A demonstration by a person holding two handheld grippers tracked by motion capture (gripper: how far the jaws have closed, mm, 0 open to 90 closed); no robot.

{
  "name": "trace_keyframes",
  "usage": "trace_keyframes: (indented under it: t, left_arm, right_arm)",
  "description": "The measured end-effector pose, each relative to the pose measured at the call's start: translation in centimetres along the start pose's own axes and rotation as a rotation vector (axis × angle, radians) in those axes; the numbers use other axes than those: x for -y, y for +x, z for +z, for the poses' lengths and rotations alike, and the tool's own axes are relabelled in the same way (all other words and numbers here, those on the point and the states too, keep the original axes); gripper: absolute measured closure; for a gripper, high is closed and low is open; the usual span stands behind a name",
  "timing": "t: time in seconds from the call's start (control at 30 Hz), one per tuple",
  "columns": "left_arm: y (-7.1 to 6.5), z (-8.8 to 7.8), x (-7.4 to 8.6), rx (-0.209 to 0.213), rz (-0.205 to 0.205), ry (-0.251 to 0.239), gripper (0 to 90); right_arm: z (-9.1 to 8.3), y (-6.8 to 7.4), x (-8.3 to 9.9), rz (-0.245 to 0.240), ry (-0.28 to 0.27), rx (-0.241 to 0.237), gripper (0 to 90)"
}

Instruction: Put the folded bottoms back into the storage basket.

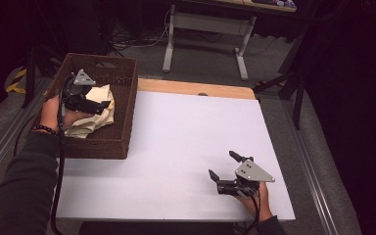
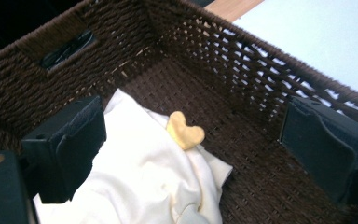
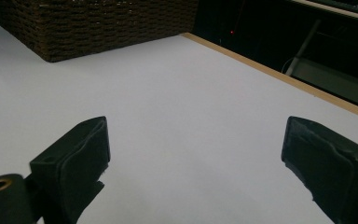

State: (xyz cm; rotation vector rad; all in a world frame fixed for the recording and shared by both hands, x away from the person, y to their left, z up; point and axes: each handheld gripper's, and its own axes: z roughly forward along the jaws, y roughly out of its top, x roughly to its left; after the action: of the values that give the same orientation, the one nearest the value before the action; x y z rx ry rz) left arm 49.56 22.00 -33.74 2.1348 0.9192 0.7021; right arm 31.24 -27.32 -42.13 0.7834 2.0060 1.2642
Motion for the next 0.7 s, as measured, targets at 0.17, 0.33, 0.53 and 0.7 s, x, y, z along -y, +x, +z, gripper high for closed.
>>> trace_keyframes:
  t: [0.17, 0.33, 0.53, 0.7]
  left_arm:
    - [-0.3, -0.4, -0.2, 0.001, 0.005, -0.025, 7.8]
    - [-0.5, -0.9, -0.2, 0.007, 0.006, -0.05, 7.9]
    - [-0.6, -1.2, -0.1, 0.012, 0.009, -0.068, 7.9]
    - [-0.7, -1.6, 0.0, 0.013, 0.006, -0.086, 8.0]
  right_arm:
    - [0.0, 0.0, 0.0, -0.002, 0.004, -0.001, 8.0]
    - [0.0, 0.0, 0.0, -0.004, 0.007, 0.0, 8.0]
    - [0.1, 0.1, 0.0, -0.006, 0.014, 0.0, 8.0]
    - [0.3, 0.2, 0.1, -0.018, 0.031, 0.0, 8.3]
